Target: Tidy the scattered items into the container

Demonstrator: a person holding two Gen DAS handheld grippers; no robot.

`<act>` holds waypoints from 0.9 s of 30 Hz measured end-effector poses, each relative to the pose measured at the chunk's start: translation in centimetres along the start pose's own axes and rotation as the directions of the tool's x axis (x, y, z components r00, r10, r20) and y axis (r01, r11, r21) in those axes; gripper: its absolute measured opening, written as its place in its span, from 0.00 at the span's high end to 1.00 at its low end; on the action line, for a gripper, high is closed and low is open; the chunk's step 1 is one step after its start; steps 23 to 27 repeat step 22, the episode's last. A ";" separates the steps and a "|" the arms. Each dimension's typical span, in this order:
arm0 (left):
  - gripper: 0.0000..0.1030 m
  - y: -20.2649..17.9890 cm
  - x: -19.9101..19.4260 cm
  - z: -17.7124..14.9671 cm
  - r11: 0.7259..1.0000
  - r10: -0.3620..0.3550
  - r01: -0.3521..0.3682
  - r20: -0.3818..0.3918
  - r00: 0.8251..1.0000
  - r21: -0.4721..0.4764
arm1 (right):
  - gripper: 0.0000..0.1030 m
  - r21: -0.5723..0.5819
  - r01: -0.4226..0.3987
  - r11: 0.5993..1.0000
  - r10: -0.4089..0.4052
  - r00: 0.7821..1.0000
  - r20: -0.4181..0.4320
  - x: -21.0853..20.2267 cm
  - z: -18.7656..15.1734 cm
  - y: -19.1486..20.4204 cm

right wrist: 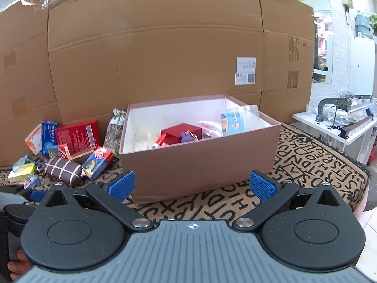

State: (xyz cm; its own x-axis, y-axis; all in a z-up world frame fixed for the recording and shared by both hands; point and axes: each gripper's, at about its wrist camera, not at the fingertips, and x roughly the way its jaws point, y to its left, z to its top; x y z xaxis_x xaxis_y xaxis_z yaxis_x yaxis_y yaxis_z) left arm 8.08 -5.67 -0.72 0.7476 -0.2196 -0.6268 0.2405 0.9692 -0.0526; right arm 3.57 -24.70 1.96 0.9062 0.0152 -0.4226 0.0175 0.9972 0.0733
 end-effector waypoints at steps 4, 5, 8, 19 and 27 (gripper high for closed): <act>0.00 -0.4 0.3 0.2 1.000 -0.007 0.007 -0.005 1.000 0.014 | 0.01 -0.012 0.013 1.000 -0.013 1.000 -0.025 0.5 -0.3 -0.1; 0.00 -0.5 0.4 0.3 1.000 -0.010 0.010 -0.005 1.000 0.013 | 0.01 -0.014 0.014 1.000 -0.014 0.999 -0.029 0.6 -0.4 -0.1; 0.00 -0.6 0.6 0.5 1.000 -0.023 0.023 -0.001 1.000 0.011 | 0.01 -0.014 0.018 1.000 -0.019 0.999 -0.030 0.6 -0.4 -0.3; 0.00 -0.7 2.0 0.9 0.998 -0.056 0.056 -0.014 0.998 0.007 | 0.01 -0.020 0.017 1.000 -0.018 0.999 -0.049 1.4 -0.4 -0.4; 0.00 -0.6 2.1 0.9 0.999 -0.052 0.052 -0.018 0.998 0.006 | 0.01 -0.016 0.019 1.000 -0.020 0.998 -0.051 1.6 -0.3 -0.4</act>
